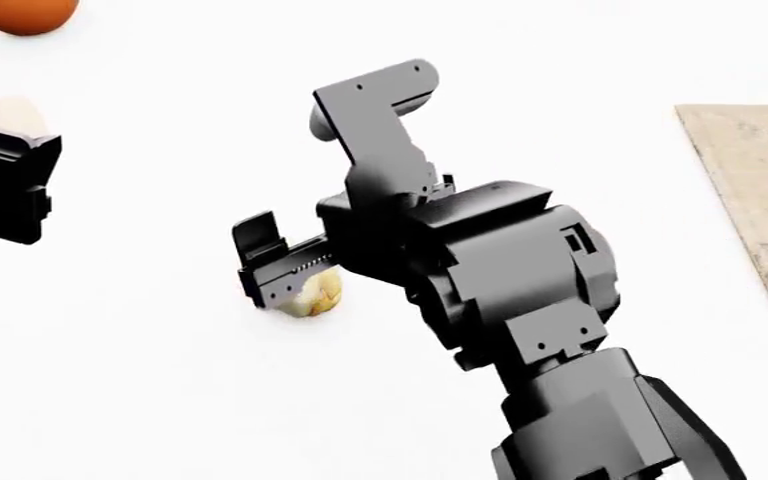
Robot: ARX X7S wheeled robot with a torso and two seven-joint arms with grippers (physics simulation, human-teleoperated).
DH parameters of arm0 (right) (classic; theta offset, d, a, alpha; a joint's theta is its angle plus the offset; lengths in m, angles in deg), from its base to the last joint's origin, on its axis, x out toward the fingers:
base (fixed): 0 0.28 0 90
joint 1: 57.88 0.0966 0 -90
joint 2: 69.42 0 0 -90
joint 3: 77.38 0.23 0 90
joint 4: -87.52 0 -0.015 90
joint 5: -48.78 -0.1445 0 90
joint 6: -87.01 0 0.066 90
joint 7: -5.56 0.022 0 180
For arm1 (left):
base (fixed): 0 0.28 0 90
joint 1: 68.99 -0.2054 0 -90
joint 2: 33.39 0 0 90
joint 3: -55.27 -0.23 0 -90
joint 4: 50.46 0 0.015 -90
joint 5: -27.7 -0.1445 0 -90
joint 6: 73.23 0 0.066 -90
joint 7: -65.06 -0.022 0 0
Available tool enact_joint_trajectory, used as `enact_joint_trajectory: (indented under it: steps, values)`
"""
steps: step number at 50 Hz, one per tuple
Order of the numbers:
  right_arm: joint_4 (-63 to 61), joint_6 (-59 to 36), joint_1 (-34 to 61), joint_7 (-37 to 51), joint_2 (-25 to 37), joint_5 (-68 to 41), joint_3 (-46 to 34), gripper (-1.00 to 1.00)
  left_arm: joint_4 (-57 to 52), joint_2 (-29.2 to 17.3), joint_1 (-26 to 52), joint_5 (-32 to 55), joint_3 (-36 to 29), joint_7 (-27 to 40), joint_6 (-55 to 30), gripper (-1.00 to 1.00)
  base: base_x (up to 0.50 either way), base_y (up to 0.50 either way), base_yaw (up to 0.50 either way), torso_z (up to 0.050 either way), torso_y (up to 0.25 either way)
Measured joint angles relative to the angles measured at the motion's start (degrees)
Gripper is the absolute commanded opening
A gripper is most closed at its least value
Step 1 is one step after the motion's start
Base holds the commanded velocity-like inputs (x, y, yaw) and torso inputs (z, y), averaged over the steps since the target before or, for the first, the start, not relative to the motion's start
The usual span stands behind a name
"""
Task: Place the apricot and the ginger on separate cutting boards.
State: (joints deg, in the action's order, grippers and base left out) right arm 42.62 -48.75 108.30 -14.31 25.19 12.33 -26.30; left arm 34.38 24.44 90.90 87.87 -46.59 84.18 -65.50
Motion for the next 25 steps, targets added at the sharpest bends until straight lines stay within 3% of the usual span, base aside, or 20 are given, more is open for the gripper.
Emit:
enact_joint_trajectory:
  steps: [25]
  values:
    - [10.5, 6.7, 1.0, -1.8, -3.2, 2.7, -4.4, 1.00, -1.2, -2.8, -1.9, 3.2, 1.4, 0.3, 0.1, -1.00, 0.00, 0.00, 0.00, 0.000, 0.000]
